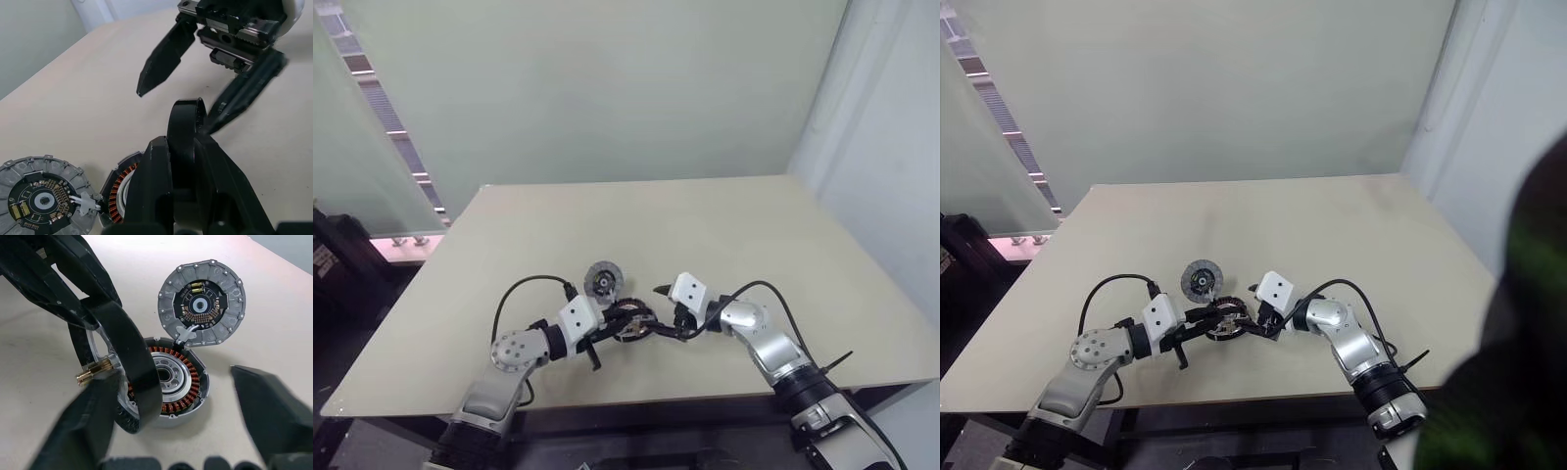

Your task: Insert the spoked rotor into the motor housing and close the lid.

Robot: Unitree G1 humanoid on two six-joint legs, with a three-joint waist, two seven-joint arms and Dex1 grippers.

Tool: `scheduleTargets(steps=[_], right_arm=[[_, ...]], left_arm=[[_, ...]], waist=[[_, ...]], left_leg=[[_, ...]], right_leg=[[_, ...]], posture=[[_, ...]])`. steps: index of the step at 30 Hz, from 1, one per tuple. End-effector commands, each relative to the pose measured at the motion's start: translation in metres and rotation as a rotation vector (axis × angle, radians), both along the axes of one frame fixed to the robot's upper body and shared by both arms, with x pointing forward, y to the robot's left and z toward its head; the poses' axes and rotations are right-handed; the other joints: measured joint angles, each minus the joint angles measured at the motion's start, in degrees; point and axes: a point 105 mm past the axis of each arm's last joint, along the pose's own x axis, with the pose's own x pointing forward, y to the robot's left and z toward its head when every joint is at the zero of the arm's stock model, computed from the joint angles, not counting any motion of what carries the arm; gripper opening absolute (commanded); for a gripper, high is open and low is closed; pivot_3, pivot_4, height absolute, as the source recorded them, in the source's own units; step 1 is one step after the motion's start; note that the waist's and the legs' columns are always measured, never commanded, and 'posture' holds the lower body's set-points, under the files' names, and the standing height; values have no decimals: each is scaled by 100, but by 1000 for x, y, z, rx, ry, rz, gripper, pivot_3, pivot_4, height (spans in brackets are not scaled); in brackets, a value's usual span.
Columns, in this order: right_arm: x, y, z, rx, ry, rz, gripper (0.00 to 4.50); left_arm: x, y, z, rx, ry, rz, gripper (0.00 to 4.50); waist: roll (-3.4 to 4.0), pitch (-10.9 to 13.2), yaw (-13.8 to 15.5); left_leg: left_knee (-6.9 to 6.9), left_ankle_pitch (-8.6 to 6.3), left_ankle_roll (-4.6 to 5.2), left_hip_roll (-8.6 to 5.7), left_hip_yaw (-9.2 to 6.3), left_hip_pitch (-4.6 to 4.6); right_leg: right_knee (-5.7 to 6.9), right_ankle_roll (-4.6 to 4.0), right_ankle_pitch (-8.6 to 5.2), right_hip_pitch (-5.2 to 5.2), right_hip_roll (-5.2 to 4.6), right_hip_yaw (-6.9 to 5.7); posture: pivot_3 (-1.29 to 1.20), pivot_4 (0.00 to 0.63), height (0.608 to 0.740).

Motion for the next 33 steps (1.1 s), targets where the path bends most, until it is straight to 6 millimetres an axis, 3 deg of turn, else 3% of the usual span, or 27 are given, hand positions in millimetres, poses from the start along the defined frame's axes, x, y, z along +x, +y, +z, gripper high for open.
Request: scheduleTargets(steps=[1,5,8,18,19,29,33], right_arm=[[2,4,19,28,-56,20,2489],[1,3,18,24,-50,27,1015],[0,2,17,19,-46,35,228],[0,-1,17,16,-55,32,233],[1,-1,17,16,-56,31,233],[3,-2,19,21,-76,19,103],[9,-7,25,44,-118,-26,91]], left_arm=[[3,-7,20,-7,-84,-35,226],[3,-7,21,-6,-89,-35,226],[4,-7,22,-5,-92,-33,226],[13,8,19,20,-63,59,226],[13,10,17,36,-45,71,959],[24,30,29,0,-65,184,4430],[26,51,39,-69,-40,276,4500]], waist=[[0,0,0],[0,0,0],[0,0,0],[0,0,0],[0,0,0],[0,0,-1],[0,0,-2]], left_leg=[[0,0,0,0,0,0],[0,0,0,0,0,0],[0,0,0,0,0,0],[0,0,0,0,0,0],[0,0,0,0,0,0],[0,0,0,0,-1,0],[0,0,0,1,-1,-1]], right_leg=[[0,0,0,0,0,0],[0,0,0,0,0,0],[0,0,0,0,0,0],[0,0,0,0,0,0],[0,0,0,0,0,0],[0,0,0,-1,0,-1],[0,0,0,-3,0,-1]], posture=[[0,0,740],[0,0,740],[0,0,740],[0,0,740],[0,0,740],[0,0,740],[0,0,740]])
